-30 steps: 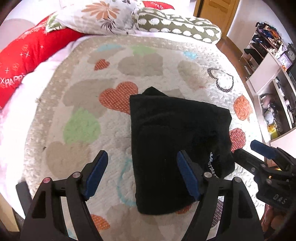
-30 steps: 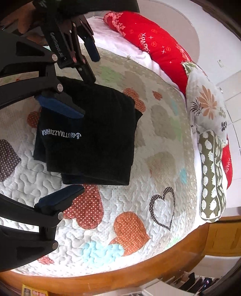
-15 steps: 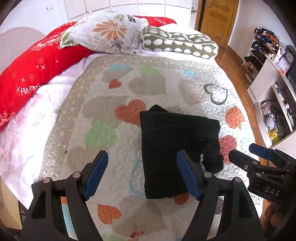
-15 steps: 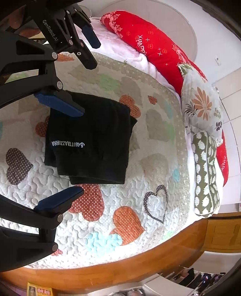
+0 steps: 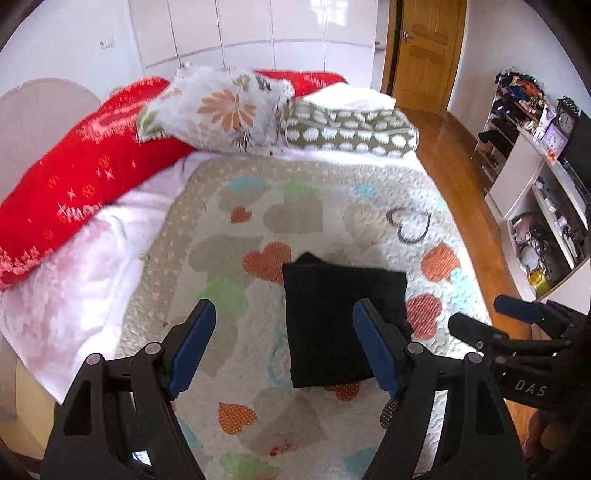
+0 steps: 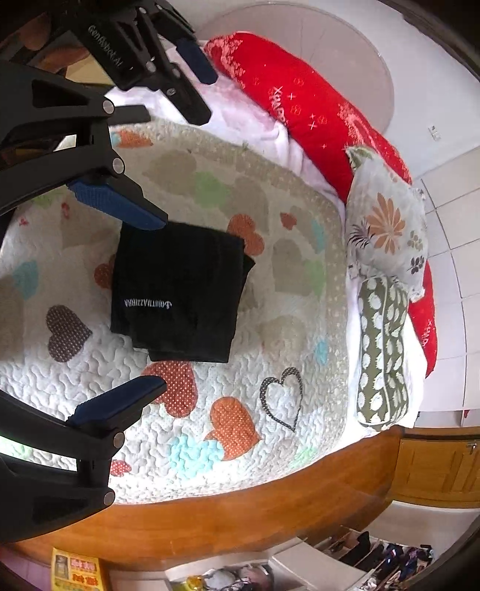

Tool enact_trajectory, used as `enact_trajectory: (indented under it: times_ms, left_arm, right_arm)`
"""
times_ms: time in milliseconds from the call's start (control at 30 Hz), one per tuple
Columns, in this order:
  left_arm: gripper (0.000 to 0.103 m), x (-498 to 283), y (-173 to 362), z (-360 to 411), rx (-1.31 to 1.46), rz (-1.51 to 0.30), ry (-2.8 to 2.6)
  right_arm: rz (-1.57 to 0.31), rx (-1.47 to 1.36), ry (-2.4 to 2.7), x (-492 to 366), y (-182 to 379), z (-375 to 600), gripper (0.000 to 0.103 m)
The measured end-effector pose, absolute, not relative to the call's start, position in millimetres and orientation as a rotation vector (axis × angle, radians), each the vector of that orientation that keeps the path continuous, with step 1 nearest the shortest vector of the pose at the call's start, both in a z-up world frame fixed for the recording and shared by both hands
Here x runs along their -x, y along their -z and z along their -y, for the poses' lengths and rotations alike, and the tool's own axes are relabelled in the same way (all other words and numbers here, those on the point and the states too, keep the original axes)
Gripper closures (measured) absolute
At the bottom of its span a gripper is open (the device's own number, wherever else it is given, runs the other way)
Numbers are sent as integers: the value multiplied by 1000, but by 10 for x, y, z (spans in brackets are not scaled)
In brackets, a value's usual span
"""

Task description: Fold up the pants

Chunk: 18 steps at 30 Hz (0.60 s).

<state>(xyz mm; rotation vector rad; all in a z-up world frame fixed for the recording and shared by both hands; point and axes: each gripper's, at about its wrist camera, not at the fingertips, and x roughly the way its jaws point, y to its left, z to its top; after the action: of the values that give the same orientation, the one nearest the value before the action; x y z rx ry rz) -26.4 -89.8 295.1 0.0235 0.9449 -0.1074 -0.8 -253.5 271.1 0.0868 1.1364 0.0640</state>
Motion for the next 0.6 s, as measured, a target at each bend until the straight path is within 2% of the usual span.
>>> enact_trajectory:
  times_ms: [267, 600]
  left_arm:
    - [26, 308, -3416, 836, -6, -847, 95]
    - [26, 336, -3410, 902, -17, -853, 109]
  right_arm:
    - [-1099, -88, -86, -40, -3069, 2424, 18]
    - [-1120, -99, -82, -12, -3008, 2406, 18]
